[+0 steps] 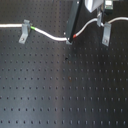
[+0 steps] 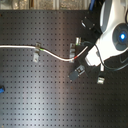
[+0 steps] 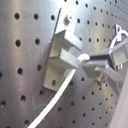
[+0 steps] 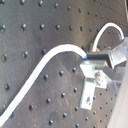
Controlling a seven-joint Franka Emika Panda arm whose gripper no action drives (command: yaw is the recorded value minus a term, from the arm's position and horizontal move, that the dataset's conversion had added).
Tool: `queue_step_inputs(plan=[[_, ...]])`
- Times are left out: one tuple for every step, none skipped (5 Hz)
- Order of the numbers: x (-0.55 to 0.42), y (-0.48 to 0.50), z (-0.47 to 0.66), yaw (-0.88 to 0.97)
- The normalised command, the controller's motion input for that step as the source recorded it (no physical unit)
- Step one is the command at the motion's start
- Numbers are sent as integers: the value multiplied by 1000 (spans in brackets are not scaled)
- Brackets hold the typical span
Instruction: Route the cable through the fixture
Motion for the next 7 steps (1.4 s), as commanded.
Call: queue_step_inputs(plan=[[224, -245, -401, -186], [268, -106, -416, -71], [181, -88, -317, -49], [89, -34, -276, 0], [33, -30, -165, 0], [-409, -372, 88, -29], [-601, -457, 154, 0]])
